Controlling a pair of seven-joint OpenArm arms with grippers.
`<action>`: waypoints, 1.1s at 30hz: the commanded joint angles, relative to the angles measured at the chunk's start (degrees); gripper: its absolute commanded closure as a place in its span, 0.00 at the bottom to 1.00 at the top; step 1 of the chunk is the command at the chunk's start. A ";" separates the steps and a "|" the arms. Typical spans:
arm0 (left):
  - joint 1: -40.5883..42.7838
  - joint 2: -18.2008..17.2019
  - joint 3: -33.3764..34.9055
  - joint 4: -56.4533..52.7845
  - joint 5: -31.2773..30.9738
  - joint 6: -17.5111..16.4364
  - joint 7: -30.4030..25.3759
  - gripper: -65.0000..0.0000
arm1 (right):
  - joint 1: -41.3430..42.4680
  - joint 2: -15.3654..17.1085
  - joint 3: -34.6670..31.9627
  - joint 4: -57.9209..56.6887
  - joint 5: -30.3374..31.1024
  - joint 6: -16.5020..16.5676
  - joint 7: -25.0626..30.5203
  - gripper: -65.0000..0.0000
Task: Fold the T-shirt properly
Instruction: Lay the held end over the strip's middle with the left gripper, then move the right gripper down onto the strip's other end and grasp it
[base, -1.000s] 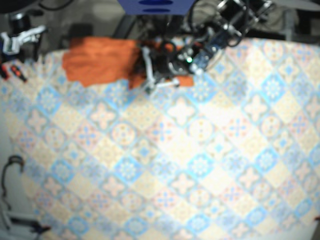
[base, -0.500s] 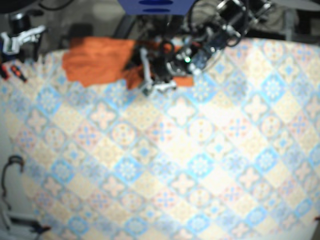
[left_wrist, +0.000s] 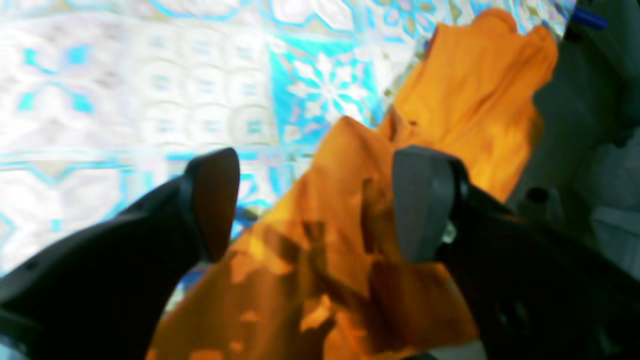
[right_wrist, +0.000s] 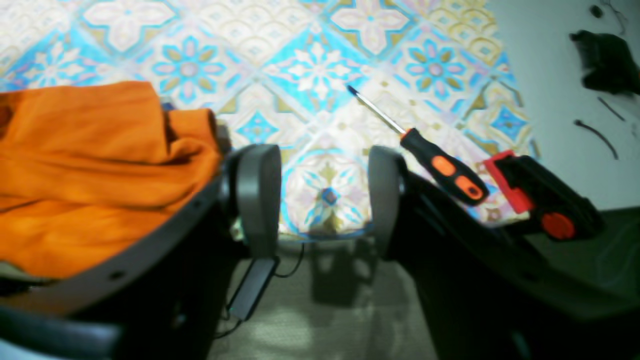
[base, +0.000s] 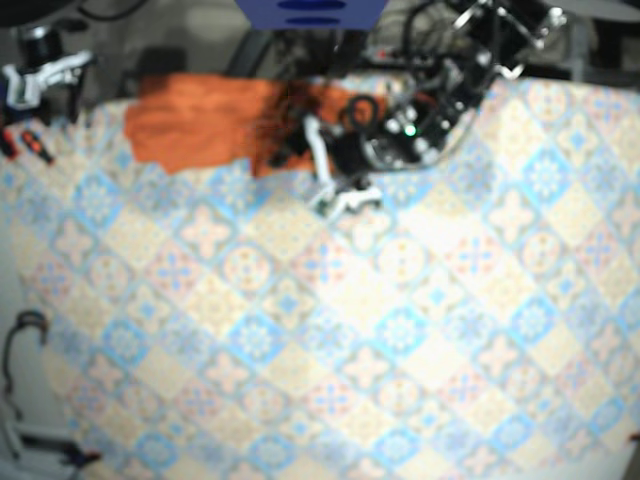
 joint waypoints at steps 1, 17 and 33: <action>0.05 -0.43 -0.90 1.06 -0.73 -0.21 -1.00 0.28 | -0.54 0.74 0.48 0.55 0.70 -0.15 1.52 0.58; 1.46 -1.66 -3.01 -4.74 -4.33 -0.21 -0.82 0.66 | -0.45 -1.02 0.22 0.55 -4.92 -0.15 1.52 0.58; 1.72 0.18 -2.93 -18.55 -4.25 -0.03 -0.65 1.00 | 1.13 -2.60 -3.12 0.82 -11.96 -0.15 1.52 0.58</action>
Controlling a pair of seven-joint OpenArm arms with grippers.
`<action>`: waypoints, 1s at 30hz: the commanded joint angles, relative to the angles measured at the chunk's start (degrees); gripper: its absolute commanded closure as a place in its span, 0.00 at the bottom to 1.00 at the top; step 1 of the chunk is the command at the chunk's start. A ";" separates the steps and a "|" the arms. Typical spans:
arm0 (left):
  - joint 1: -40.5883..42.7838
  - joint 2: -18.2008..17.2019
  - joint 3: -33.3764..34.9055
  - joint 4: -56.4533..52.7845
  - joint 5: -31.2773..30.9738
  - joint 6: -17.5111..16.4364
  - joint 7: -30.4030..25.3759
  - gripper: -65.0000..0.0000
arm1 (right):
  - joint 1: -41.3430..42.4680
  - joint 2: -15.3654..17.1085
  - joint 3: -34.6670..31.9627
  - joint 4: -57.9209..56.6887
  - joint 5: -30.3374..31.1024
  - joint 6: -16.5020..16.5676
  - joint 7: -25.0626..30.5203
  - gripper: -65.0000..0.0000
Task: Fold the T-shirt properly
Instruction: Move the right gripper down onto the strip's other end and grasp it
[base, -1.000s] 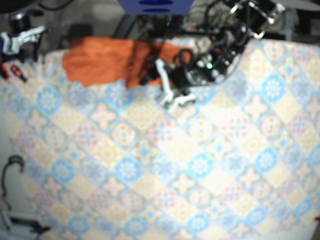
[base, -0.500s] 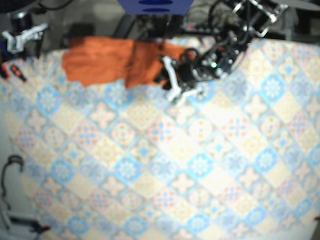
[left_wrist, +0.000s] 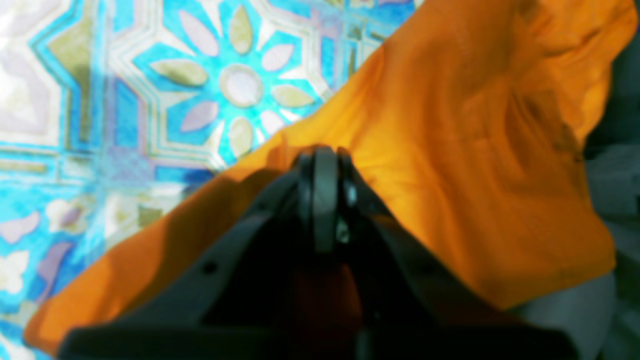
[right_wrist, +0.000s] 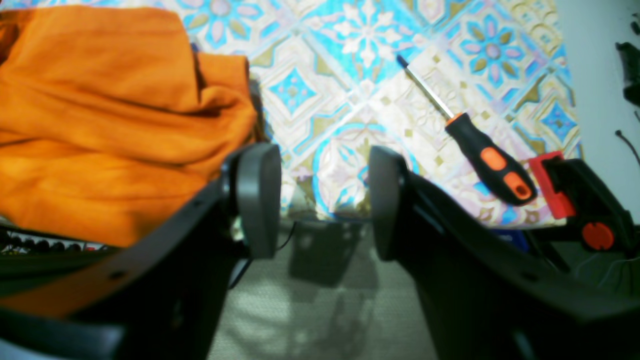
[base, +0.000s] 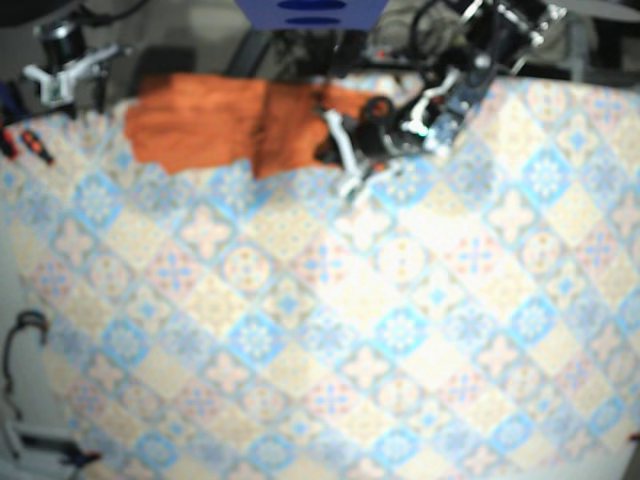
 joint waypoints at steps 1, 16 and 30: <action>0.21 -0.28 0.00 -2.16 1.70 1.22 2.59 1.00 | -0.62 0.67 0.38 0.80 0.50 -0.04 1.32 0.58; -0.14 -3.18 -0.35 -5.42 1.70 1.22 2.41 1.00 | -0.62 0.67 0.20 0.62 0.68 -0.04 1.32 0.58; -0.14 -3.97 -0.35 -5.42 1.70 1.22 2.41 1.00 | 1.49 0.67 -9.73 0.53 1.03 0.14 -7.73 0.58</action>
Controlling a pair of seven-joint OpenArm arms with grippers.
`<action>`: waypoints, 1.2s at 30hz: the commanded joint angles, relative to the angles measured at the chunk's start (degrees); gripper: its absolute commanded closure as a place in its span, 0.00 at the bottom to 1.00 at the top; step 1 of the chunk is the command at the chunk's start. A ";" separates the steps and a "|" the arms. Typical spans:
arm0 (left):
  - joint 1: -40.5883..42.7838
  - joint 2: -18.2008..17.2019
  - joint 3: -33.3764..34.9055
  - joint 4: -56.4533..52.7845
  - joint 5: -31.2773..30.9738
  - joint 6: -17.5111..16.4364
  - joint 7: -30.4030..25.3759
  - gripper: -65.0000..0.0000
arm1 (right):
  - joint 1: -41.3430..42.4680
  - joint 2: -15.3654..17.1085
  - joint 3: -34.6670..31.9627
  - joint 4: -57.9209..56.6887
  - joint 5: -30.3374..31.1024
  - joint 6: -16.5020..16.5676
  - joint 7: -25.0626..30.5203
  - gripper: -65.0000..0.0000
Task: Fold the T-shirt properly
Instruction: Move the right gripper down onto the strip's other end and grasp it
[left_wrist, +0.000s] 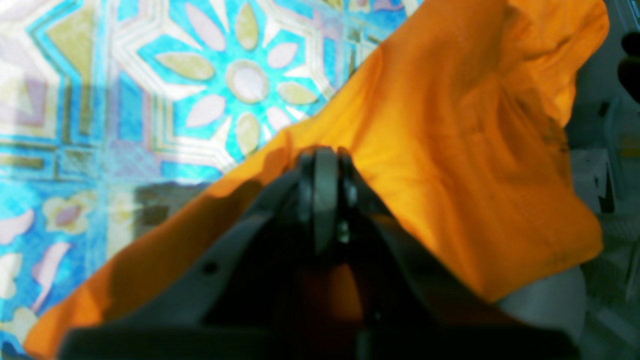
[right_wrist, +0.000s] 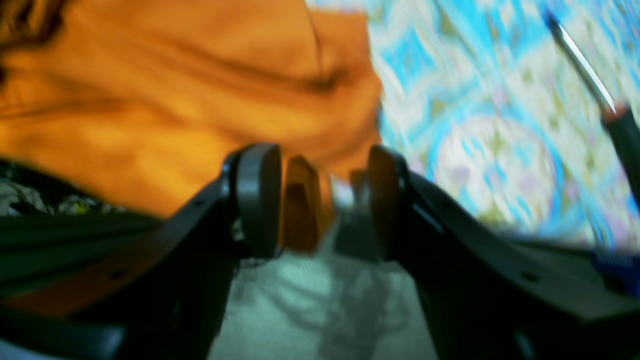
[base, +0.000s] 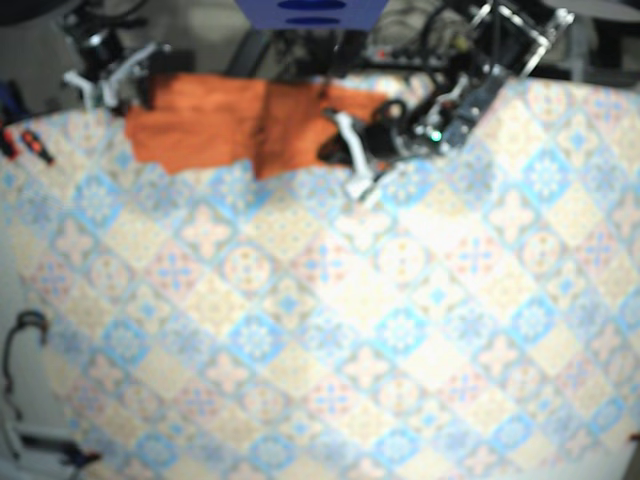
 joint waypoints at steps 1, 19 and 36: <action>0.60 -1.94 -0.15 -1.37 5.39 3.90 5.58 1.00 | -1.07 0.65 0.08 0.86 1.19 -0.04 -0.66 0.58; 0.60 -2.02 -0.15 -1.37 5.39 3.90 5.58 1.00 | 6.85 2.85 0.61 -3.18 24.22 0.05 -11.74 0.32; 0.51 -2.11 -0.24 -1.37 5.39 3.99 5.58 1.00 | 10.80 6.19 13.62 -15.40 61.41 5.41 -32.75 0.32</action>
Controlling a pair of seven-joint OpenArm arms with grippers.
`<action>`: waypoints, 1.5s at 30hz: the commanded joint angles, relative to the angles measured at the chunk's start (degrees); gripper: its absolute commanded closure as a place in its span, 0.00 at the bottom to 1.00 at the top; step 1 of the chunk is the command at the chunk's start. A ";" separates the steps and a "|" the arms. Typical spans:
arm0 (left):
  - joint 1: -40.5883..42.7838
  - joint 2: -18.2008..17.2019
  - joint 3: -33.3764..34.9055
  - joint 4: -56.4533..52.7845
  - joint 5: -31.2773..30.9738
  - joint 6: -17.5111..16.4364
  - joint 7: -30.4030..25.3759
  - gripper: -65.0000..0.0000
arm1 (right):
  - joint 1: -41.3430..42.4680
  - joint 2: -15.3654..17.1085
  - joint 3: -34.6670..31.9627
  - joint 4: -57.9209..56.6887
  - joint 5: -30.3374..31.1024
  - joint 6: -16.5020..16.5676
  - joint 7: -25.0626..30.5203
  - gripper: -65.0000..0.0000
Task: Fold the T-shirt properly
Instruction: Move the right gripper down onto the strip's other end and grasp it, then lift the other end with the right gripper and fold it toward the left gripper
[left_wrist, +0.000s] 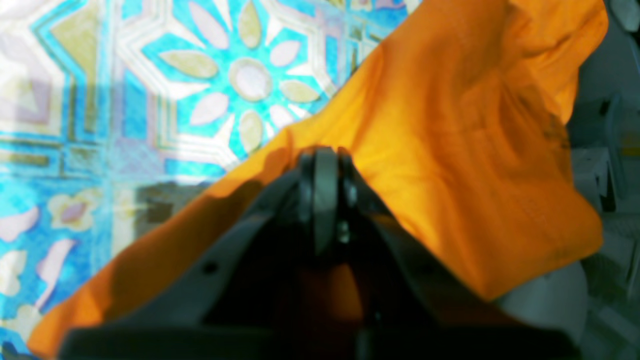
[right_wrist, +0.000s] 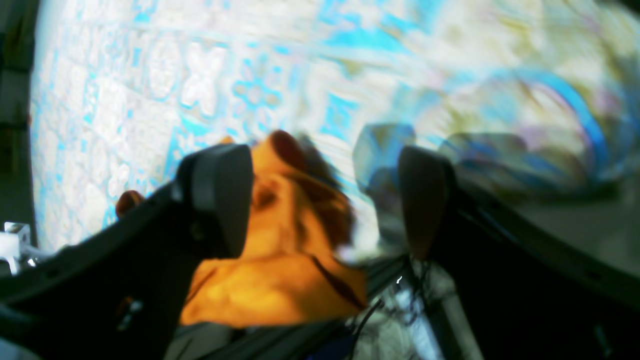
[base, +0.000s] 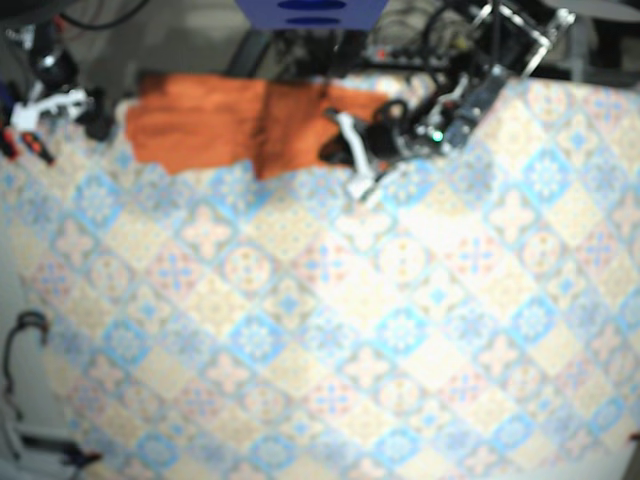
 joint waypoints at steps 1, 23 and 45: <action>0.51 -1.89 -0.22 -1.35 5.37 4.21 5.62 1.00 | 1.21 0.97 0.61 0.46 1.21 1.00 -1.17 0.32; 0.51 -1.89 -0.22 -1.35 5.37 4.21 5.62 1.00 | 4.73 8.62 -12.31 -4.99 0.34 1.00 -14.19 0.32; 0.51 -1.89 -0.22 -1.35 5.37 4.21 5.62 1.00 | 4.82 7.30 -23.47 -4.20 -4.41 1.00 -12.16 0.32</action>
